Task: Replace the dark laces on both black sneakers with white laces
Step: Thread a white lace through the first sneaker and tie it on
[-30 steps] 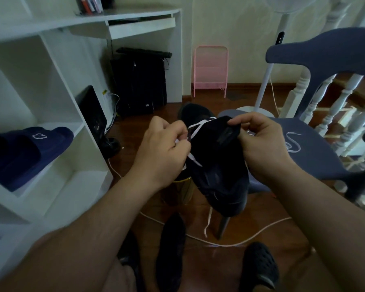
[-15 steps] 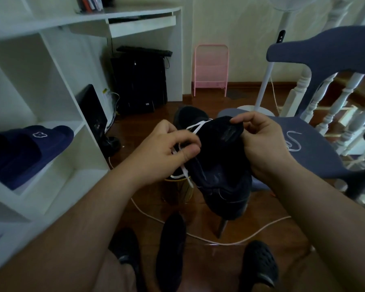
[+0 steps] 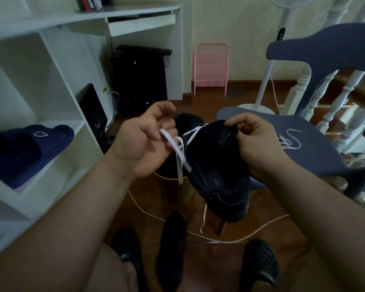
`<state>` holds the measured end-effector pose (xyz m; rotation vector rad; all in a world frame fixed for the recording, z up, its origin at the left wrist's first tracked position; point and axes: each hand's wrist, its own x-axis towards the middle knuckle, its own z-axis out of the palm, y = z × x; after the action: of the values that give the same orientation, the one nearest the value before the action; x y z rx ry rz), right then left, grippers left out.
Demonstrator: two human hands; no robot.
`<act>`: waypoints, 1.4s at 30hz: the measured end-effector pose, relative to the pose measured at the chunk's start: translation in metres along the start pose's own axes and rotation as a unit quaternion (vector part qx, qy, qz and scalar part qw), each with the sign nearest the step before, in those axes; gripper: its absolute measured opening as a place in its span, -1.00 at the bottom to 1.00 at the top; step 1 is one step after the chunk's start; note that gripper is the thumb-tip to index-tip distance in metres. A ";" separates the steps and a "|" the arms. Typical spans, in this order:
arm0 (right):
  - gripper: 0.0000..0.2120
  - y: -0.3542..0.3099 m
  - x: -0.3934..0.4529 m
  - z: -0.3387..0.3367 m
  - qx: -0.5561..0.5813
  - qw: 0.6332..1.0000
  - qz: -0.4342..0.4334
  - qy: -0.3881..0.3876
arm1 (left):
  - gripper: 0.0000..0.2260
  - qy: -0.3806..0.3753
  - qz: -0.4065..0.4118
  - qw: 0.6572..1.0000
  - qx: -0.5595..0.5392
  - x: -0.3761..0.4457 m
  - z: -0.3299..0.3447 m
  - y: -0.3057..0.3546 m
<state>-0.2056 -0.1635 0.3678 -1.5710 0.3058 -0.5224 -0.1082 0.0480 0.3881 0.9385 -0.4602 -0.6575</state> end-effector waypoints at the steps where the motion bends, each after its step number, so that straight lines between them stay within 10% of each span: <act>1: -0.81 0.000 0.000 0.002 -0.010 1.000 -0.004 -0.001 | -0.56 0.020 0.010 0.999 -0.022 0.000 0.003 0.000; 3: -0.79 0.001 -0.001 0.006 -0.021 1.000 -0.011 -0.005 | -0.62 0.084 0.038 0.986 0.136 0.003 0.005 -0.007; 7: -0.79 0.002 -0.002 0.007 -0.025 1.000 -0.015 -0.010 | -0.85 0.027 0.072 0.752 0.655 -0.001 0.000 -0.023; 14: -0.79 0.004 -0.002 0.009 -0.031 0.999 -0.014 -0.015 | -0.84 0.031 0.086 0.668 0.738 -0.004 0.008 -0.036; 23: -0.77 0.005 -0.003 0.008 -0.027 0.999 -0.023 -0.017 | -0.76 0.097 0.041 0.777 0.621 0.001 0.011 -0.045; 42: -0.75 0.000 -0.001 0.002 -0.077 0.997 -0.029 -0.005 | -0.80 -0.019 -0.039 0.750 0.660 -0.008 -0.019 -0.008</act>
<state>-0.2057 -0.1615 0.3677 -1.7356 0.2995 -0.5453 -0.1047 0.0607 0.3706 2.3071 -0.9626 -0.3417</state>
